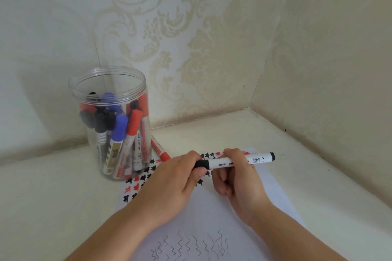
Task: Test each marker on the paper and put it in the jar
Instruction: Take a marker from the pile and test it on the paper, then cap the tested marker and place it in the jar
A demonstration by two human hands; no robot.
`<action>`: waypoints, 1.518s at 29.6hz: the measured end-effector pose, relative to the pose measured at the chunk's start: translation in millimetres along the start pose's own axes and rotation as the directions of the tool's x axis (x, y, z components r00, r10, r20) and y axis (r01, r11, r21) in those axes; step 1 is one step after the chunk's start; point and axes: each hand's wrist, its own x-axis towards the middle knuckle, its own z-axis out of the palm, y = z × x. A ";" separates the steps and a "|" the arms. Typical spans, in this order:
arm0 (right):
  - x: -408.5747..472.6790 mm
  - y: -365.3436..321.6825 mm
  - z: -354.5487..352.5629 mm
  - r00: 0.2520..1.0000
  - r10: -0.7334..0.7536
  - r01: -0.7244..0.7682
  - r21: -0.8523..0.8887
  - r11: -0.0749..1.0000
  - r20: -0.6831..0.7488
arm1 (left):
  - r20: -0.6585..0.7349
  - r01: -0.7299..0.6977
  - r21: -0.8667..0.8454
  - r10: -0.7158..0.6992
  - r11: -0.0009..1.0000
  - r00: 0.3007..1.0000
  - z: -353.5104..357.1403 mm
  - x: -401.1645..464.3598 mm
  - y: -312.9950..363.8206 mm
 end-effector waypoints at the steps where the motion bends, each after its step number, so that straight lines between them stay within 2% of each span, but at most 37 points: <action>1: -0.8 -0.3 0.7 1.000 0.005 -0.005 -0.004 1.000 -0.003 | -0.005 0.005 -0.004 -0.005 1.000 1.000 0.8 -0.1 1.2; 3: -1.6 -4.3 0.8 1.000 0.007 -0.007 -0.017 1.000 0.009 | -0.071 0.034 -0.073 -0.040 0.997 0.997 1.8 1.3 4.3; 6: -6.3 -16.4 1.5 0.994 -0.028 0.042 -0.132 0.990 0.104 | -0.232 0.042 -0.262 -0.105 0.964 0.967 -3.5 3.0 8.8; 9: -8.2 -26.7 -1.3 0.992 -0.048 0.059 -0.088 0.994 0.121 | -0.401 -0.058 -0.416 -0.126 0.908 0.907 -25.7 6.4 15.0; 11: -4.5 -31.8 -3.3 0.997 -0.053 0.059 -0.104 0.993 0.058 | -0.552 -0.174 -0.443 -0.114 0.879 0.826 -48.5 10.0 22.1; 14: 2.4 -37.1 -0.7 0.997 -0.077 0.075 -0.217 0.973 -0.001 | -0.768 -0.300 -0.294 -0.037 0.907 0.640 -86.5 13.0 33.3; 17: 8.2 -38.1 7.0 0.996 -0.089 0.084 -0.239 0.967 -0.011 | -0.879 -0.324 -0.096 0.072 0.941 0.471 -123.0 12.1 41.7; 19: 12.0 -36.7 14.0 0.996 -0.085 0.081 -0.236 0.968 -0.006 | -0.904 -0.286 0.006 0.128 0.958 0.408 -145.4 11.5 43.0; 20: 14.3 -35.4 17.0 0.996 -0.084 0.081 -0.233 0.969 -0.003 | -0.903 -0.249 0.046 0.147 0.967 0.405 -154.2 12.2 42.2; 22: 19.0 -32.7 25.4 0.997 -0.081 0.081 -0.235 0.969 0.009 | -0.872 -0.128 0.115 0.162 0.985 0.462 -167.0 14.5 37.6; 24: 23.7 -29.5 32.6 0.997 -0.077 0.077 -0.249 0.965 0.011 | -0.801 0.004 0.171 0.137 0.985 0.583 -169.2 17.6 30.3; 26: 27.7 -26.1 38.3 0.998 -0.068 0.070 -0.263 0.962 0.017 | -0.722 0.106 0.206 0.078 0.973 0.688 -164.0 17.9 21.7; 29: 32.4 -21.6 45.1 0.998 -0.055 0.061 -0.282 0.957 0.028 | -0.609 0.226 0.238 -0.036 0.945 0.793 -157.4 16.6 9.5; 32: 34.4 -18.7 46.7 0.998 -0.052 0.059 -0.294 0.954 0.031 | -0.415 0.308 0.395 -0.131 0.866 0.900 -154.1 17.8 -1.1; 33: 34.7 -18.4 46.1 0.998 -0.053 0.059 -0.293 0.954 0.031 | -0.386 0.312 0.421 -0.144 0.851 0.911 -152.7 17.1 -2.4; 35: 35.8 -18.8 44.3 0.998 -0.057 0.063 -0.287 0.956 0.028 | -0.410 0.303 0.403 -0.126 0.863 0.903 -151.8 16.7 -5.9; 38: 37.5 -22.3 39.4 0.997 -0.071 0.073 -0.273 0.959 0.016 | -0.516 0.143 0.392 0.089 0.909 0.852 -147.1 12.3 -2.1; 40: 37.5 -26.3 32.9 0.996 -0.085 0.083 -0.257 0.963 0.001 | -0.531 0.006 0.347 0.192 0.938 0.825 -136.1 12.0 3.7; 42: 37.8 -30.1 23.6 0.994 -0.103 0.095 -0.254 0.963 -0.018 | -0.468 -0.099 0.244 0.206 0.965 0.859 -118.9 13.6 9.9; 45: 38.2 -30.9 6.0 0.988 -0.144 0.115 -0.349 0.930 -0.060 | -0.235 -0.130 0.154 0.164 0.979 0.958 -84.2 16.2 11.0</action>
